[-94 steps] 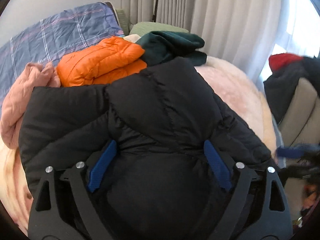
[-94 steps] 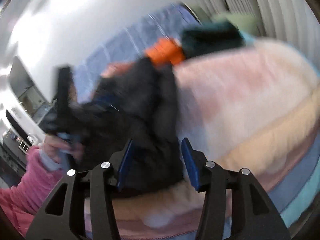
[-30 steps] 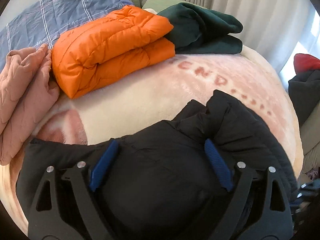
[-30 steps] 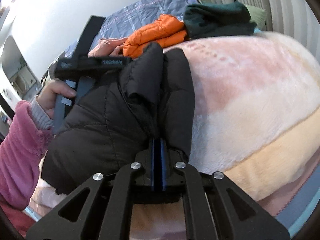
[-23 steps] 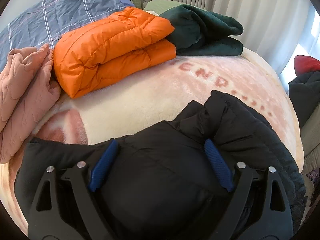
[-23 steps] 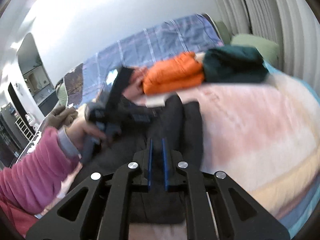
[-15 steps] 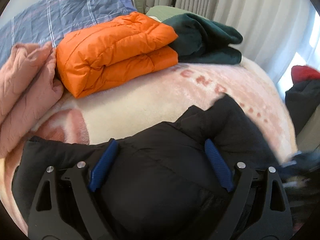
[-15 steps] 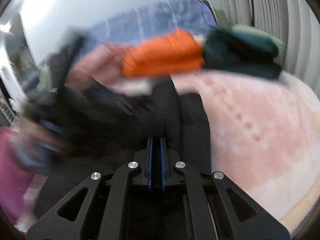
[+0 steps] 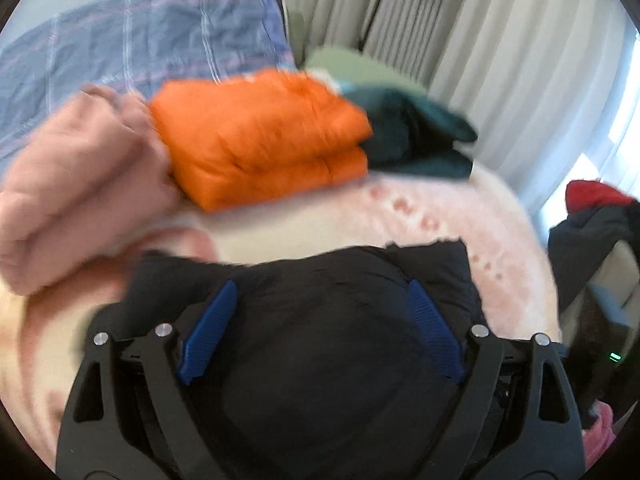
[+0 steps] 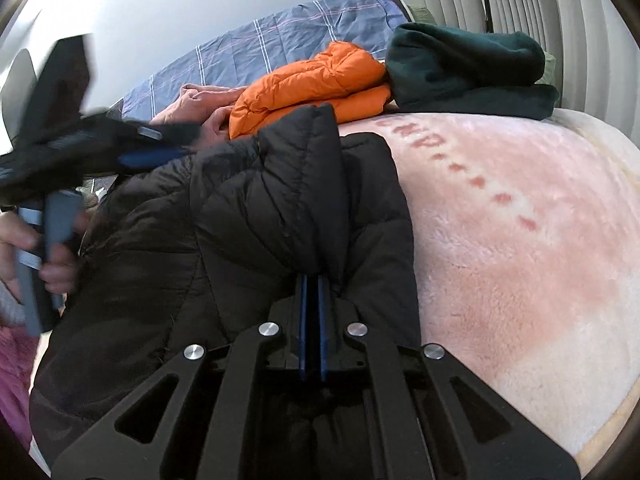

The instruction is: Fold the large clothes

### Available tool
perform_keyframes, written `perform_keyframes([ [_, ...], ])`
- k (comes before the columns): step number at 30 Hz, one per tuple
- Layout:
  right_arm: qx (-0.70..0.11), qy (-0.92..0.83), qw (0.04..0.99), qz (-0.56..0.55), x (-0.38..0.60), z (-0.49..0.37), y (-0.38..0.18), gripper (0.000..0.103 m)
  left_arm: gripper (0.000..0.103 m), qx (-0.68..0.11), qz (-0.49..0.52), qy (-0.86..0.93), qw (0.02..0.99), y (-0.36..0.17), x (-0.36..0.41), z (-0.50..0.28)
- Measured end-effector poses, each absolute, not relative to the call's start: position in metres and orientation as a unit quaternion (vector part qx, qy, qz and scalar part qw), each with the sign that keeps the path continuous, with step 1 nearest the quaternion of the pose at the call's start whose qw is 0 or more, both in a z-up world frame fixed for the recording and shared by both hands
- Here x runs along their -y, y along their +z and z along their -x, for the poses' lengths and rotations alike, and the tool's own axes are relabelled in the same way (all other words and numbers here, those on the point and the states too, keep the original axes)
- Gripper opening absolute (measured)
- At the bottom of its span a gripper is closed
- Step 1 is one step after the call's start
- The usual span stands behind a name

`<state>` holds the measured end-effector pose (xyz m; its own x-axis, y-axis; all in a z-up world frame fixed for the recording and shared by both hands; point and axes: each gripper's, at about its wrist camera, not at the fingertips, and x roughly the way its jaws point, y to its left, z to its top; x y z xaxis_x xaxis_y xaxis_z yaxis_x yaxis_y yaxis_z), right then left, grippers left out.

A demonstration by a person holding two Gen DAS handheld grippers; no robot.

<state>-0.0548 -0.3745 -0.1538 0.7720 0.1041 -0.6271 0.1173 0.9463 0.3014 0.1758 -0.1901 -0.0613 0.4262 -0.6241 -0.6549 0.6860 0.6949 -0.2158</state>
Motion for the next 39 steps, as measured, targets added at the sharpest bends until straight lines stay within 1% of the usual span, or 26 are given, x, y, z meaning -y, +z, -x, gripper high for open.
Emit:
perform_keyframes([
  [2,-0.339,-0.001,0.926,-0.169,0.376,0.056,-0.154,0.002,0.075,-0.358,-0.038,-0.371,0.856,-0.054,0.17,-0.178],
  [3,-0.339,-0.001,0.925,-0.17,0.376,0.056,-0.154,0.002,0.061,-0.363,-0.04,-0.36,0.859,-0.056,0.159,-0.183],
  [4,-0.339,-0.002,0.926,-0.169,0.375,0.056,-0.154,0.002,0.048,-0.376,-0.045,-0.347,0.858,-0.063,0.153,-0.19],
  [5,-0.339,-0.002,0.926,-0.167,0.375,0.056,-0.153,0.002,0.042,-0.39,-0.054,-0.335,0.856,-0.075,0.149,-0.196],
  [7,-0.339,-0.001,0.927,-0.163,0.373,0.054,-0.153,0.002,0.041,-0.401,-0.078,-0.33,0.851,-0.116,0.145,-0.206],
  [9,-0.34,-0.003,0.926,-0.161,0.372,0.055,-0.153,0.002,0.04,-0.403,-0.035,-0.339,0.85,-0.132,0.138,-0.21],
  [10,-0.34,-0.003,0.926,-0.163,0.373,0.054,-0.154,0.002,0.04,-0.404,-0.02,-0.336,0.85,-0.134,0.137,-0.211],
  [14,-0.338,0.002,0.926,-0.17,0.375,0.055,-0.154,0.002,0.04,-0.399,-0.045,-0.328,0.855,-0.132,0.141,-0.206],
  [17,-0.336,0.001,0.927,-0.169,0.375,0.057,-0.154,0.002,0.04,-0.398,-0.057,-0.313,0.86,-0.123,0.143,-0.199],
  [18,-0.335,0.001,0.927,-0.171,0.375,0.057,-0.154,0.002,0.038,-0.395,-0.056,-0.309,0.863,-0.114,0.142,-0.196],
  [20,-0.334,0.003,0.926,-0.176,0.376,0.058,-0.155,0.002,0.045,-0.386,-0.043,-0.318,0.865,-0.098,0.139,-0.185],
  [22,-0.334,0.006,0.925,-0.18,0.377,0.058,-0.155,0.002,0.061,-0.359,-0.028,-0.348,0.865,-0.076,0.128,-0.16],
  [26,-0.334,0.007,0.925,-0.182,0.376,0.058,-0.155,0.002,0.071,-0.327,-0.046,-0.376,0.866,-0.059,0.11,-0.107],
  [28,-0.333,0.007,0.925,-0.182,0.376,0.058,-0.155,0.002,0.078,-0.317,-0.077,-0.378,0.866,-0.061,0.106,-0.071],
  [30,-0.332,0.008,0.925,-0.183,0.376,0.058,-0.155,0.002,0.08,-0.309,-0.107,-0.389,0.861,-0.064,0.098,-0.03],
  [33,-0.331,0.009,0.925,-0.186,0.377,0.058,-0.155,0.002,0.088,-0.291,-0.152,-0.413,0.85,-0.07,0.091,0.029],
  [36,-0.329,0.009,0.926,-0.186,0.378,0.059,-0.156,0.002,0.09,-0.28,-0.207,-0.415,0.841,-0.082,0.096,0.072],
  [39,-0.328,0.009,0.926,-0.186,0.378,0.059,-0.156,0.002,0.09,-0.276,-0.255,-0.37,0.85,-0.108,0.108,0.089],
])
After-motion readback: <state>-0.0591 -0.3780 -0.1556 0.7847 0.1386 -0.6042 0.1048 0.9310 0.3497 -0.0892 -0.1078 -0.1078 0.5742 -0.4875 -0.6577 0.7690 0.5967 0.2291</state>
